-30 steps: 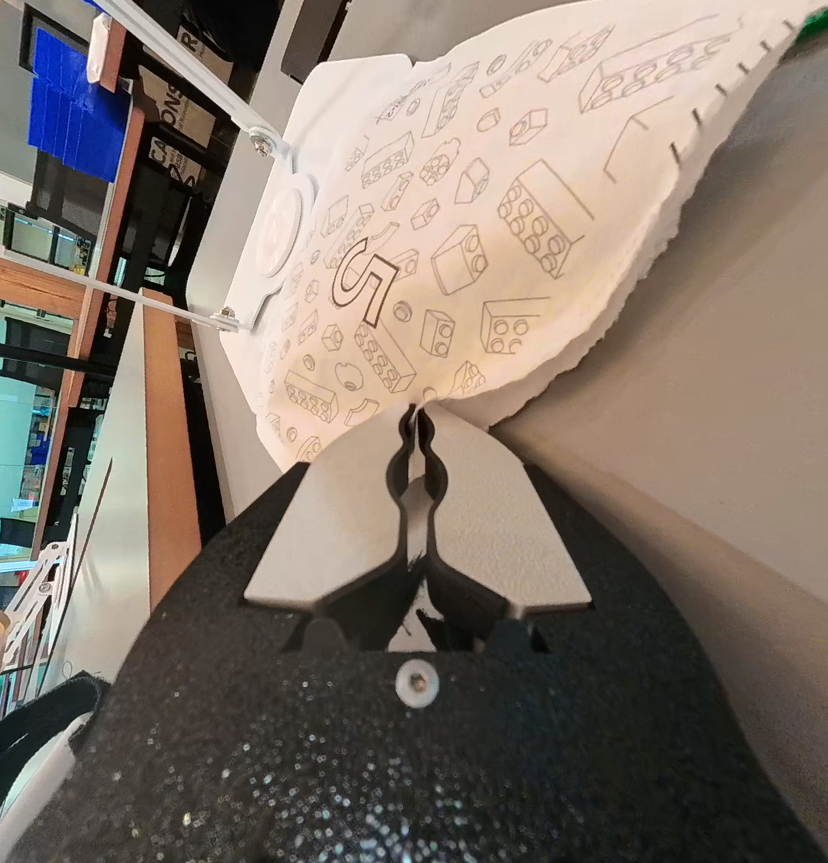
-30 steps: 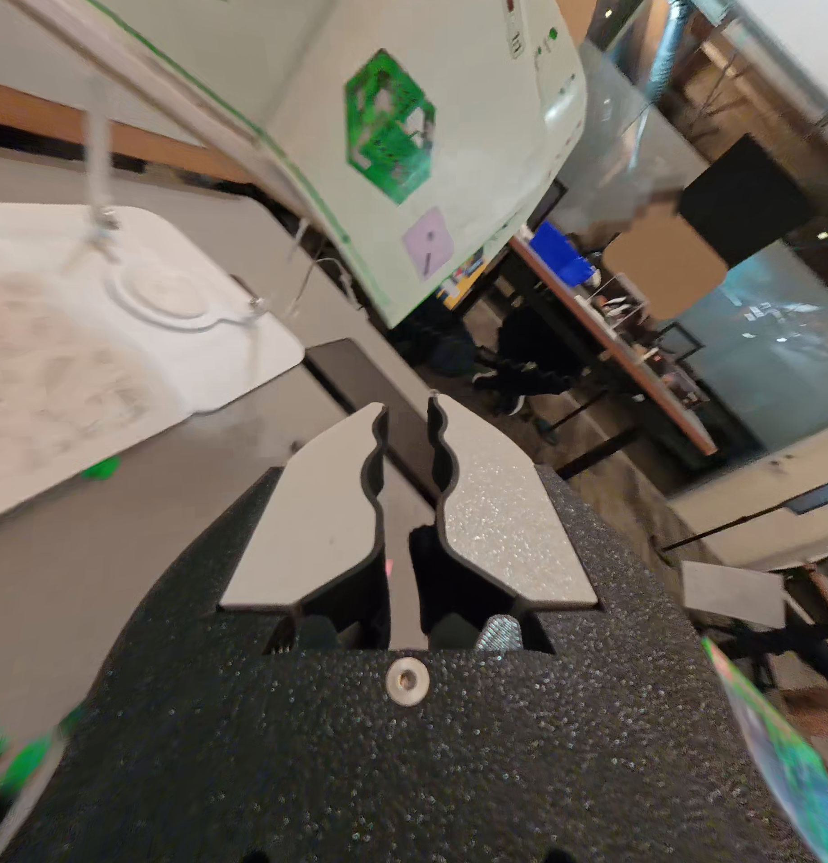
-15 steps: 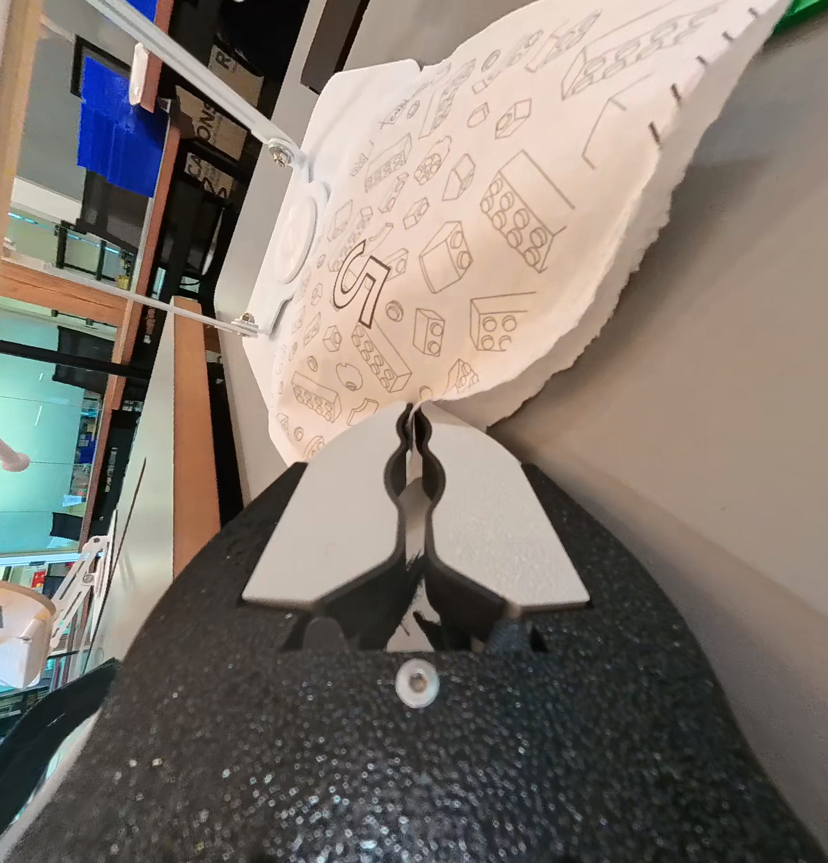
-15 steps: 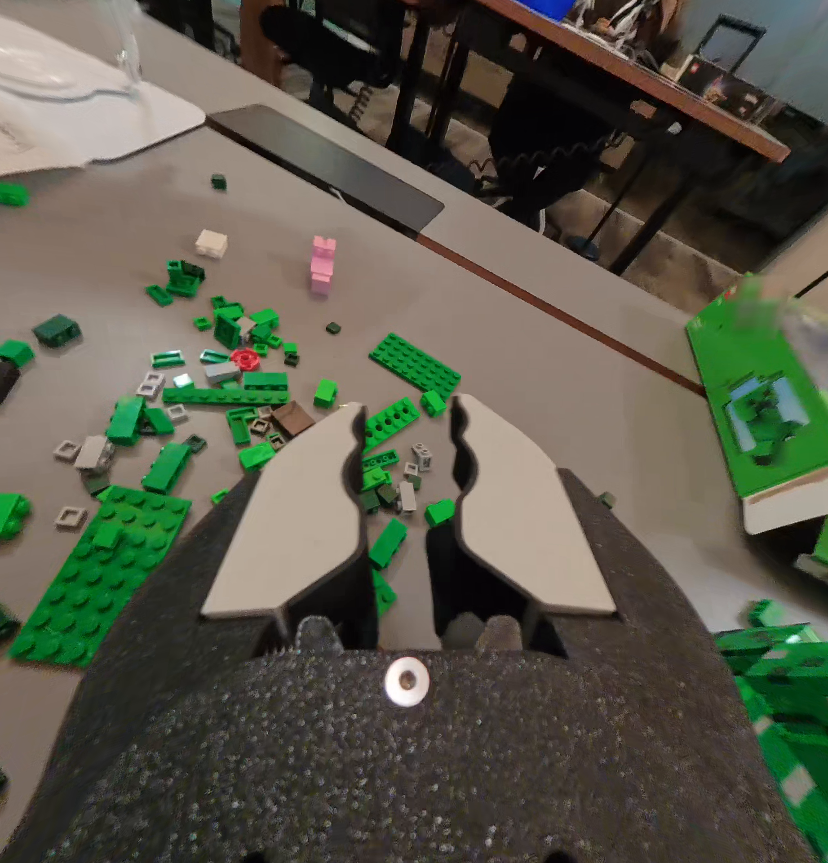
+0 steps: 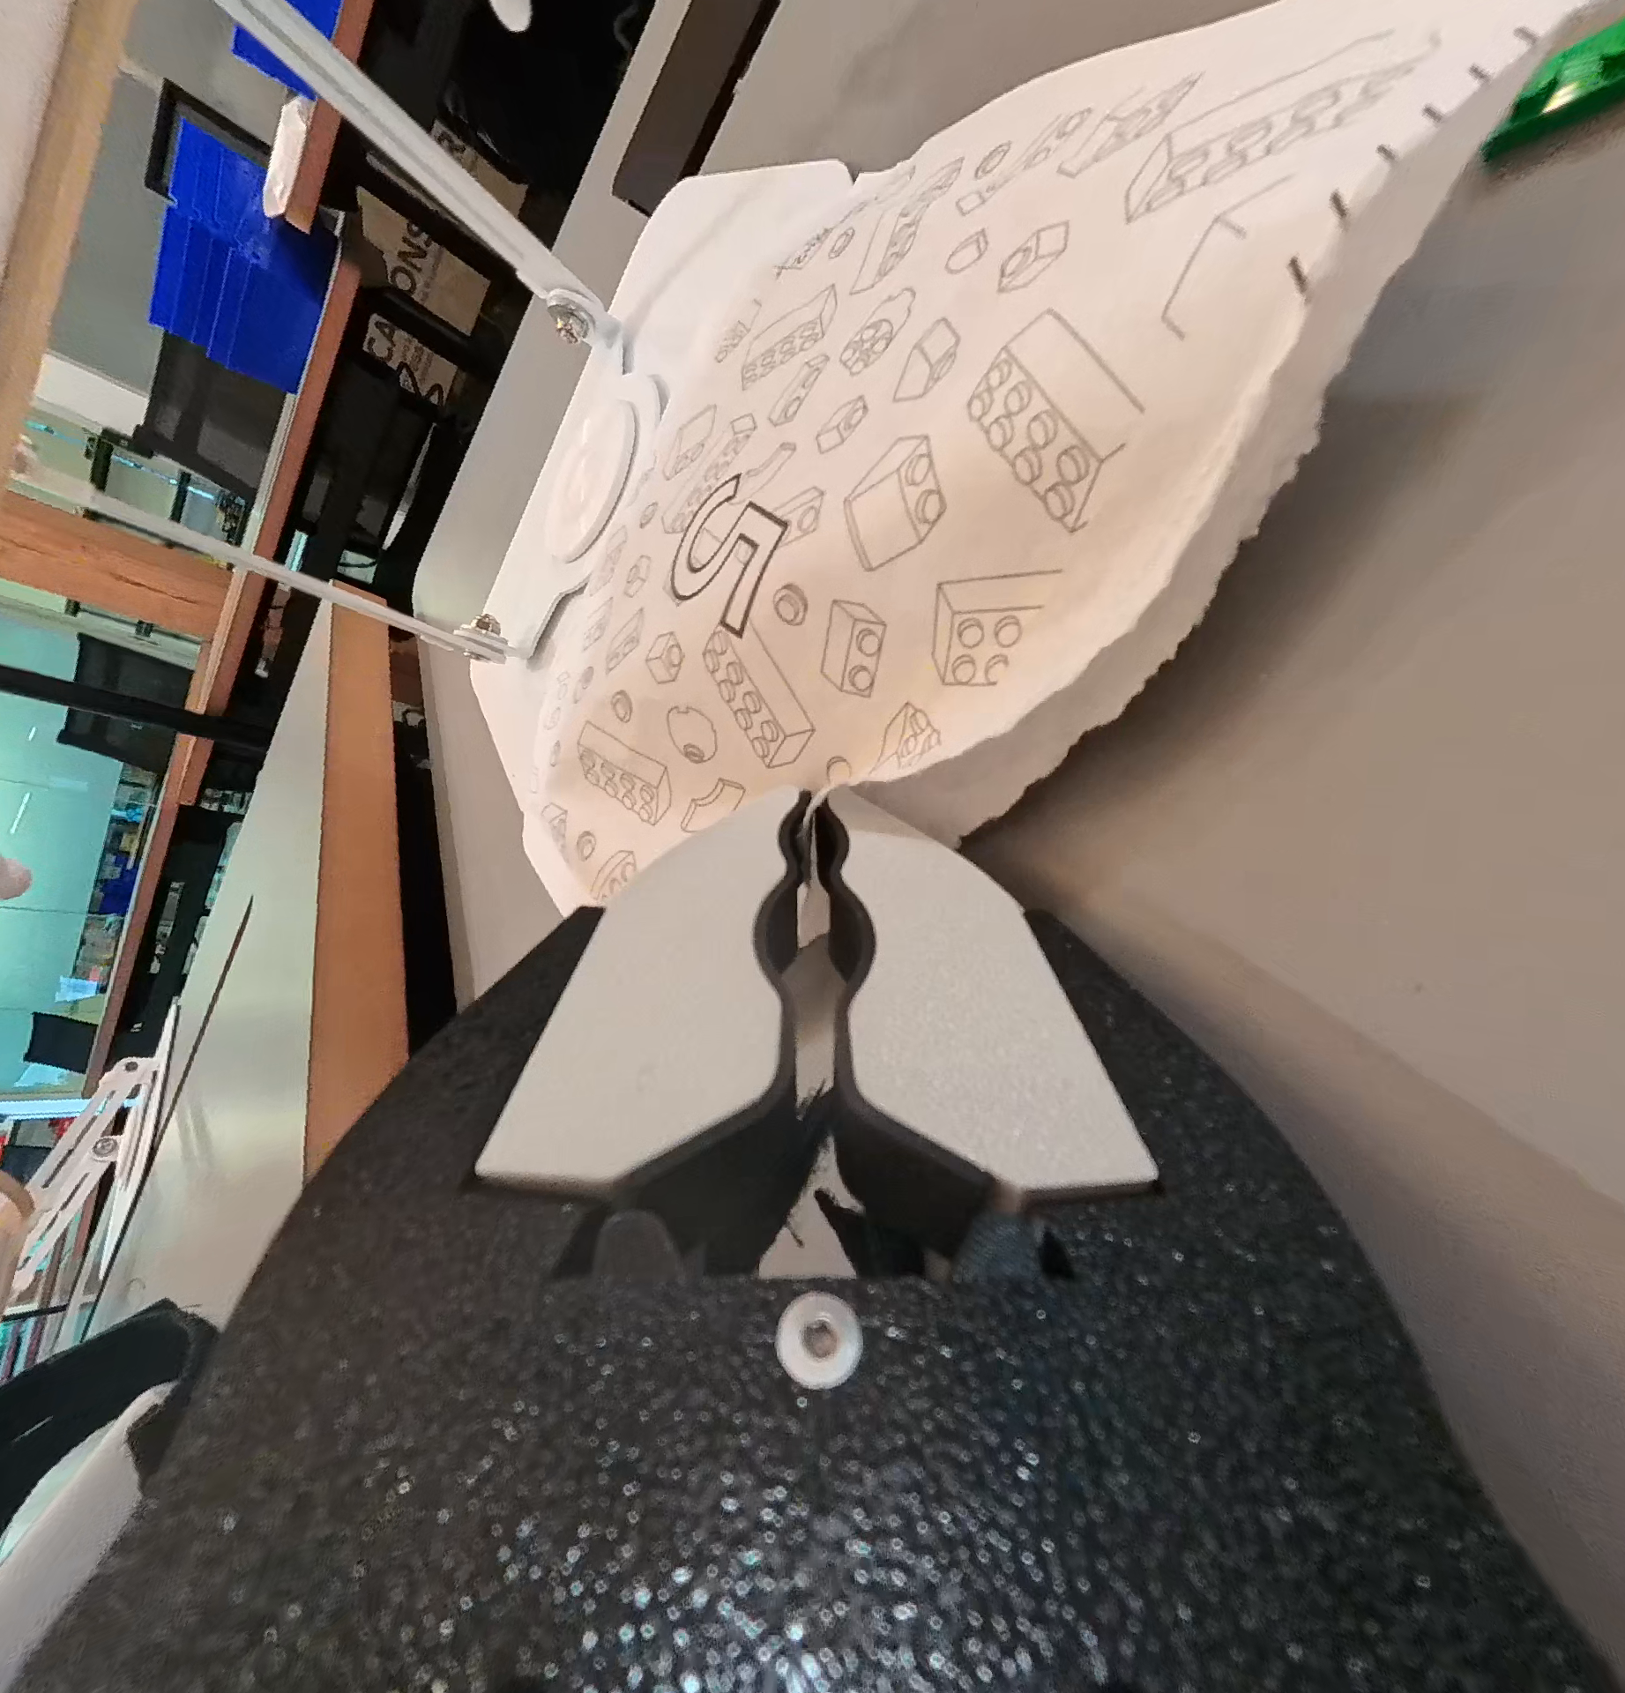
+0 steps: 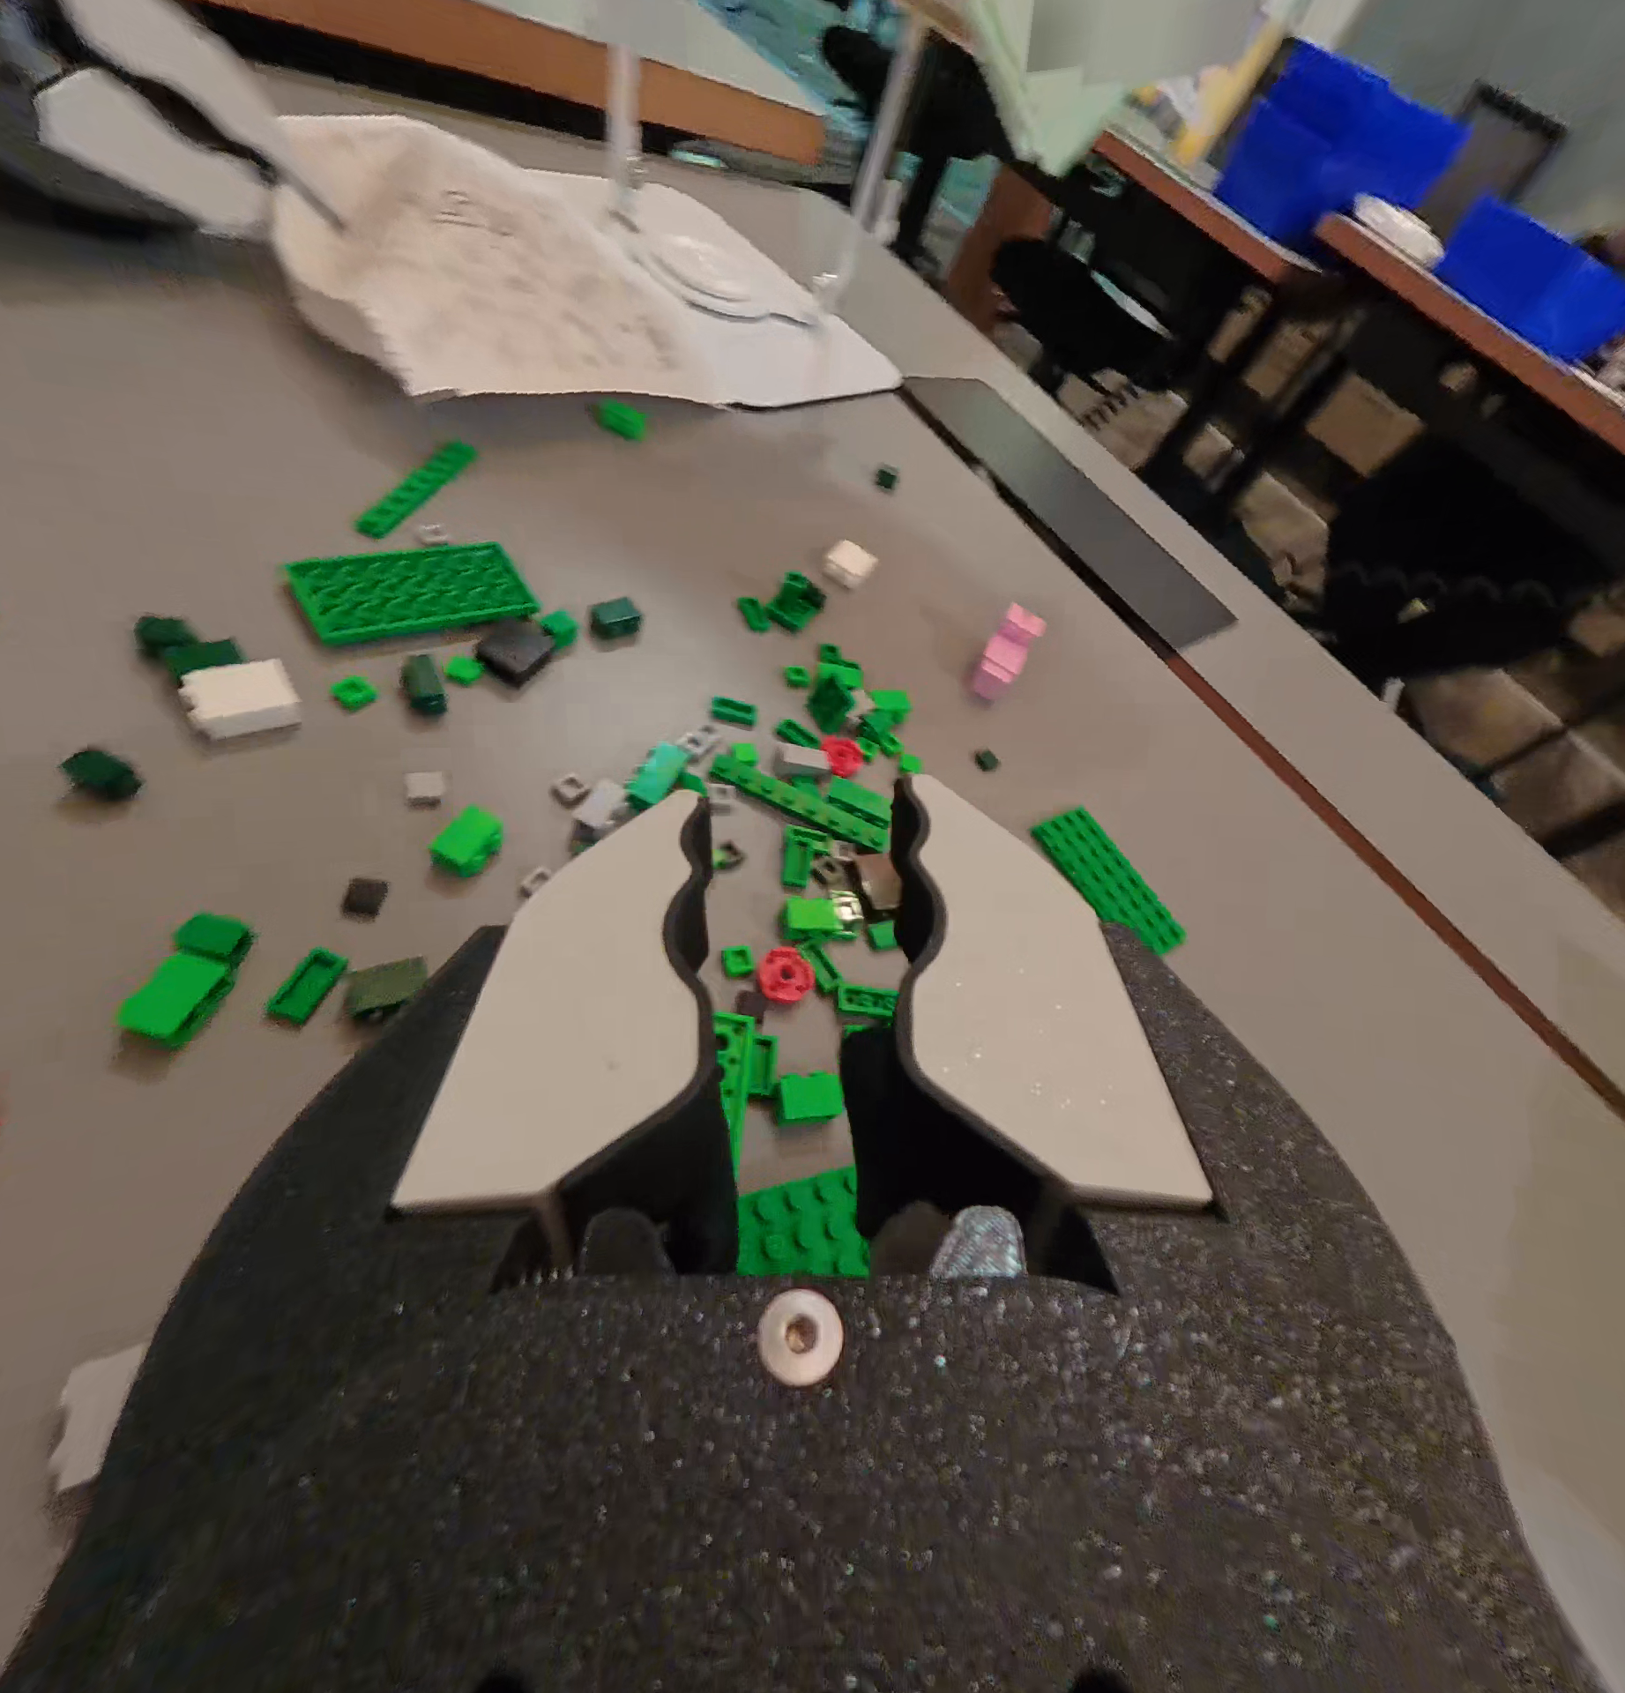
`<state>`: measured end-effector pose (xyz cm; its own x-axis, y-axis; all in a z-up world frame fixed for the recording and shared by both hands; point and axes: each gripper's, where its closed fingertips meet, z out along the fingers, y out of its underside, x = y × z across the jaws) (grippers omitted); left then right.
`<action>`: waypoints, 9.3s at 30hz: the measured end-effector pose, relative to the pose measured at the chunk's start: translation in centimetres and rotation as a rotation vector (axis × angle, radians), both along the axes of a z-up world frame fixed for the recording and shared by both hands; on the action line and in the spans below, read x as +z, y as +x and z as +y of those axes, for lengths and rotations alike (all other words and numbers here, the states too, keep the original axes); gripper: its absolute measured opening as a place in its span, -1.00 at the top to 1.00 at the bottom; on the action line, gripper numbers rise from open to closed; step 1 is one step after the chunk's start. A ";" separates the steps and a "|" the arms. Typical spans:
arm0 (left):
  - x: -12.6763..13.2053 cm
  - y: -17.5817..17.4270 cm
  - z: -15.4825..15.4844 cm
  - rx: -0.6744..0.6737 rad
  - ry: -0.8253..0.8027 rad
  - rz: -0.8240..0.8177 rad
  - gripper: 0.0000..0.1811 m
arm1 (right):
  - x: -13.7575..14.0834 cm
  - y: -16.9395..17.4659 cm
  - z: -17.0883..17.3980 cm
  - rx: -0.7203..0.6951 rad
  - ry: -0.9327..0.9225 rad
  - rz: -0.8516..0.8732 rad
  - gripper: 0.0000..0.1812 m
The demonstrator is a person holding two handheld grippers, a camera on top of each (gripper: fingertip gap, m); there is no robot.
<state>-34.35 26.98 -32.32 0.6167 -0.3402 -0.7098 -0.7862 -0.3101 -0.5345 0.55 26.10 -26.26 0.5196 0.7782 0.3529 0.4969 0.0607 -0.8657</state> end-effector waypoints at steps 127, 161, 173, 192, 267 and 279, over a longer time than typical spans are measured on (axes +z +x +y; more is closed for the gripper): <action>15.8 3.5 -4.0 0.083 -0.367 -0.356 1.00 | 8.3 -25.2 -6.6 0.489 0.695 -0.379 1.00; 9.2 5.9 -10.5 0.139 -0.535 -0.441 1.00 | 6.6 -11.5 -4.3 0.295 -0.012 0.096 0.72; 10.1 3.0 -9.0 0.250 -0.230 -0.244 1.00 | 1.7 -7.0 -0.7 0.026 0.068 0.034 0.80; 5.9 0.1 -5.7 0.280 0.019 -0.209 1.00 | 2.6 -5.5 1.1 -0.055 -0.247 0.445 0.73; 0.1 3.6 -4.2 0.108 -0.053 -0.233 0.99 | 11.4 -48.4 10.2 0.320 0.925 -0.329 0.77; 0.1 3.6 -4.2 0.108 -0.055 -0.238 0.99 | 11.5 -48.2 9.9 0.330 0.933 -0.333 0.82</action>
